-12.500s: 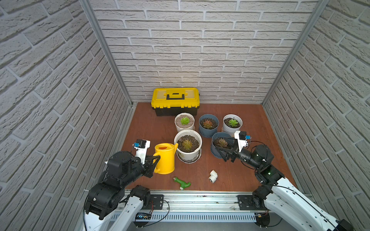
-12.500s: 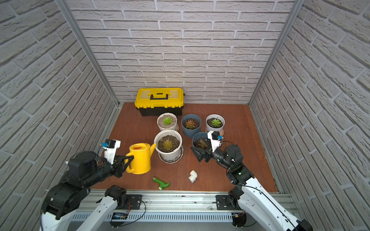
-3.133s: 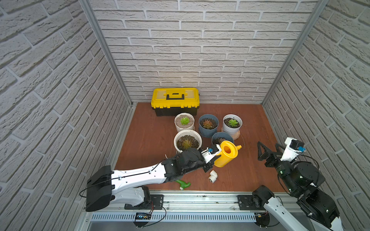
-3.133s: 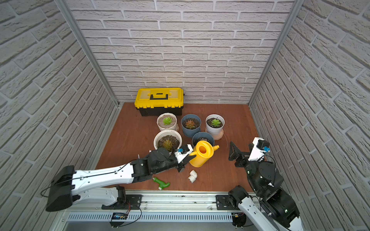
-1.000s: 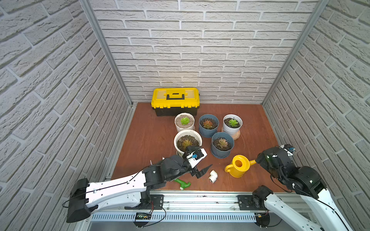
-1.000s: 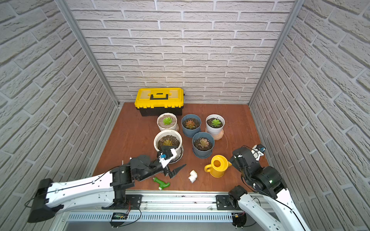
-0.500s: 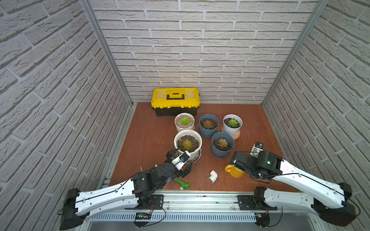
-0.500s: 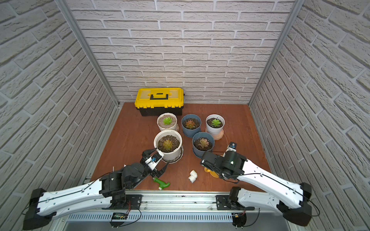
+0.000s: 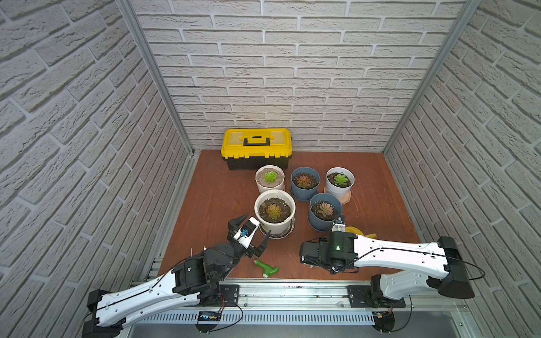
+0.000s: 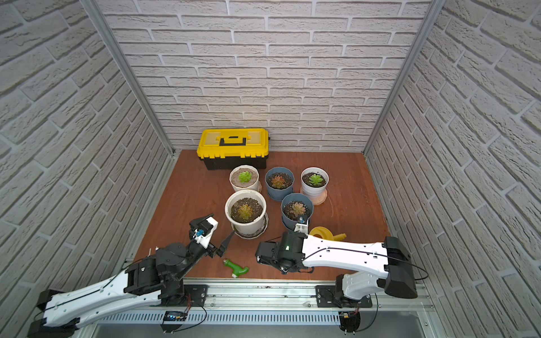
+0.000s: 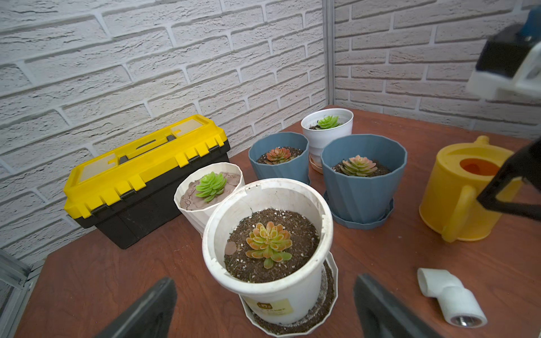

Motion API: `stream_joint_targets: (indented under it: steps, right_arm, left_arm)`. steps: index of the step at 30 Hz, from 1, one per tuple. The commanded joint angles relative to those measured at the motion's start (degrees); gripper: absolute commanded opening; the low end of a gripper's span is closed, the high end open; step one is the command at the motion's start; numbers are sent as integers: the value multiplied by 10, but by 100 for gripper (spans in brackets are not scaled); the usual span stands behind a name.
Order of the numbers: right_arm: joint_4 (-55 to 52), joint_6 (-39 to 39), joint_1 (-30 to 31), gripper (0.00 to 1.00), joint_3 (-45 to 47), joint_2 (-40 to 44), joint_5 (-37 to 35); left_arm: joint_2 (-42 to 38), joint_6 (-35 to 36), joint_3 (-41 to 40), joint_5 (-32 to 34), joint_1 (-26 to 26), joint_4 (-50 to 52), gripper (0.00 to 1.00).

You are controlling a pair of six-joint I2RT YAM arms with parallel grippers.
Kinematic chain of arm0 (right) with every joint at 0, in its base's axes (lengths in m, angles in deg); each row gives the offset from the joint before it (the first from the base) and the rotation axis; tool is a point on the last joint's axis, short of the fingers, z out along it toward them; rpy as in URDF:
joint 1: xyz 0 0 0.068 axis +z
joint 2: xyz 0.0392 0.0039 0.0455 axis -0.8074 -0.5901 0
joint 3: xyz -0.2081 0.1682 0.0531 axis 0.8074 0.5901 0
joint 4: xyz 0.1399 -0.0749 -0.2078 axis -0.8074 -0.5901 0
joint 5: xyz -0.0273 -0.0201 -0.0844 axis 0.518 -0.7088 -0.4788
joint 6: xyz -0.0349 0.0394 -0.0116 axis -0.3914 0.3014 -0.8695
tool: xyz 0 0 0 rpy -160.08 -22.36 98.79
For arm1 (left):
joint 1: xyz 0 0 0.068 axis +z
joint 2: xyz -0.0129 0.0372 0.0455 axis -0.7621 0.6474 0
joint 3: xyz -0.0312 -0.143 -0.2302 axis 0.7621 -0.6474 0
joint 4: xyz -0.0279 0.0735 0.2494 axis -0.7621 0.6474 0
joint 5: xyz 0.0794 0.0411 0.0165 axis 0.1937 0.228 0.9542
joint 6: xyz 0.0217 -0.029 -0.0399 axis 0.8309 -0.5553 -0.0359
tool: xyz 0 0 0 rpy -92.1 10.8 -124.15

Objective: Water the succulent around the soil edge
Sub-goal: Pick up the watering can from the center of the board.

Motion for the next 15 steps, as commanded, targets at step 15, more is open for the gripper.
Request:
stream_joint_targets:
  steps: [15]
  right_arm:
    - [169,383,-20,74,98,-76,89]
  left_arm:
    - [-18,-23,-10,0,-3,8,98]
